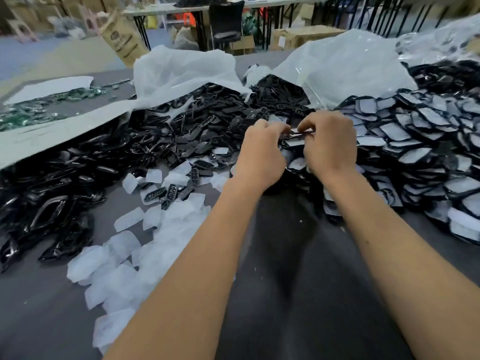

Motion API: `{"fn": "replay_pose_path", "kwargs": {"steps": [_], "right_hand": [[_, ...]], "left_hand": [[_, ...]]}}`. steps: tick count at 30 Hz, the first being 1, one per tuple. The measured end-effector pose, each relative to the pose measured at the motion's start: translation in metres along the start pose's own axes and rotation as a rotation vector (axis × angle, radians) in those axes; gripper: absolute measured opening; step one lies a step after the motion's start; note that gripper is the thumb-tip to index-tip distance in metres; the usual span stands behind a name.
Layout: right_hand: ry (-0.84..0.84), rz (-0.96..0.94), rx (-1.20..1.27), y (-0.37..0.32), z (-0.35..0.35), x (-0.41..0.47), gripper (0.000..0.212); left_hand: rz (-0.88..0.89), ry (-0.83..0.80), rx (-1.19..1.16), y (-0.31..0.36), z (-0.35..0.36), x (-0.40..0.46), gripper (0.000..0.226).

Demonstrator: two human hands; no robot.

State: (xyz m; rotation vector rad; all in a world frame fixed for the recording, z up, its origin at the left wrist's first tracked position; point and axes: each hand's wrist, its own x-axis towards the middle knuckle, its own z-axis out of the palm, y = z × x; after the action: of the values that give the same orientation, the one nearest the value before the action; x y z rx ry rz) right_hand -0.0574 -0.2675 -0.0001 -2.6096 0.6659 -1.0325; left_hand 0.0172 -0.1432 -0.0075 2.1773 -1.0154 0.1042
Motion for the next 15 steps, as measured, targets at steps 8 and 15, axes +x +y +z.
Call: {"fn": "replay_pose_path", "kwargs": {"steps": [8, 15], "right_hand": [[-0.223, 0.069, -0.1, 0.017, -0.013, 0.02, 0.033], [-0.244, -0.071, -0.025, -0.036, 0.01, 0.02, 0.027]], "left_hand": [[0.075, -0.036, 0.164, 0.019, 0.024, 0.014, 0.048], [-0.049, 0.098, 0.272, -0.006, 0.002, -0.002, 0.026]]}}
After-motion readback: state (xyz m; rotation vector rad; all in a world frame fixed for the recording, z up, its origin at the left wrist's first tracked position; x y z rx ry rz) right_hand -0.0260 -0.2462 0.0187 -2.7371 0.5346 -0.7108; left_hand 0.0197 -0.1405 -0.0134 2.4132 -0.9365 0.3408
